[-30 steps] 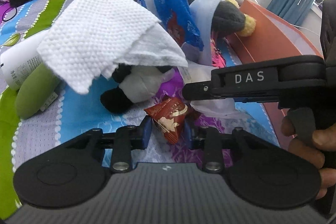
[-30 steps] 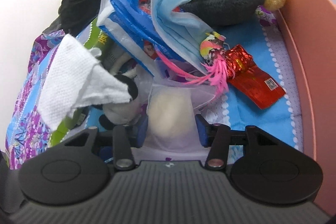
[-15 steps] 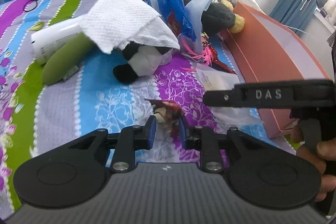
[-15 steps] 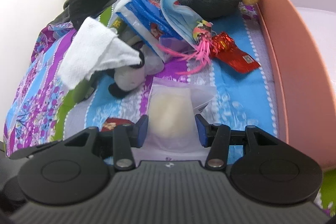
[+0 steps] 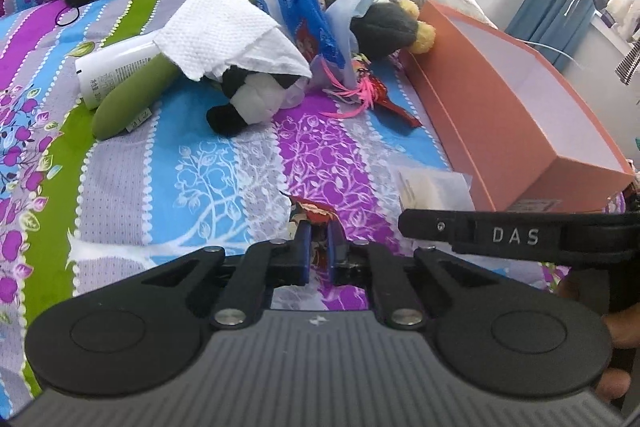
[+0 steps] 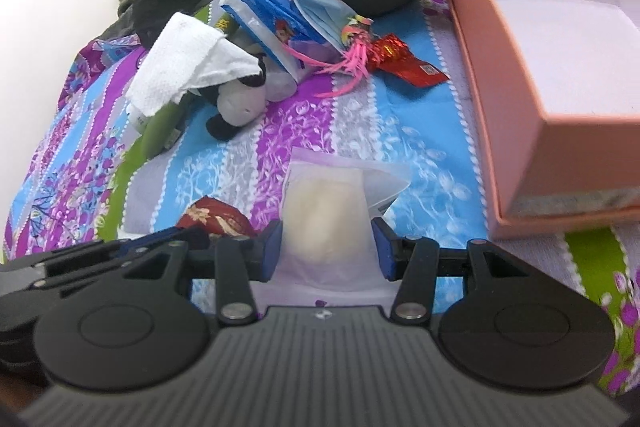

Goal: Organize soft objects
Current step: 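Close the right gripper on the clear bag while the left gripper grasps the brown candy wrapper, then carry the clear bag with the right tool while the left tool carries the candy over the box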

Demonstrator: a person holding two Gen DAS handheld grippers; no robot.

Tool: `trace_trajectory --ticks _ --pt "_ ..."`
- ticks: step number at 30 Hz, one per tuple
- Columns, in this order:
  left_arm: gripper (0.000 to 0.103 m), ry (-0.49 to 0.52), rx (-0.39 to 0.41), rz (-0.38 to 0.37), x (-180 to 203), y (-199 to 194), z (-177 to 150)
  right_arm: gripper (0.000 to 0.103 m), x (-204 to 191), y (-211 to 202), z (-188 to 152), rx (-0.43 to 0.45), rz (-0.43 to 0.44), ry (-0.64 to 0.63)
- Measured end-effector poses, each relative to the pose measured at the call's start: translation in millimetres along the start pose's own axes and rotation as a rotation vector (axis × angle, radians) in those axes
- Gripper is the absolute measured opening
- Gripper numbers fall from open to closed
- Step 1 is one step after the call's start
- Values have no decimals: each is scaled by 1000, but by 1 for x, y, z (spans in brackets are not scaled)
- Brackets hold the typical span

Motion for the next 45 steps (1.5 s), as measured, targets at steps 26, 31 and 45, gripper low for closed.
trace_trajectory --ticks 26,31,45 --pt "2 36 54 -63 39 -35 15 51 3 -56 1 112 -8 -26" --pt "8 -37 -91 -126 34 -7 -15 51 21 -55 -21 76 -33 4" --pt "55 76 -134 -99 72 22 -36 51 61 -57 -46 55 -83 79"
Point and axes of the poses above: each gripper's, at about its wrist camera, not at the fingertips, and y roughly the way its jaws point, x to its right, z to its top, the point moved 2 cm from there along y, roughly the way its jaws point, and after that the axes turned 7 degrees about z, right-handed, at the moved point
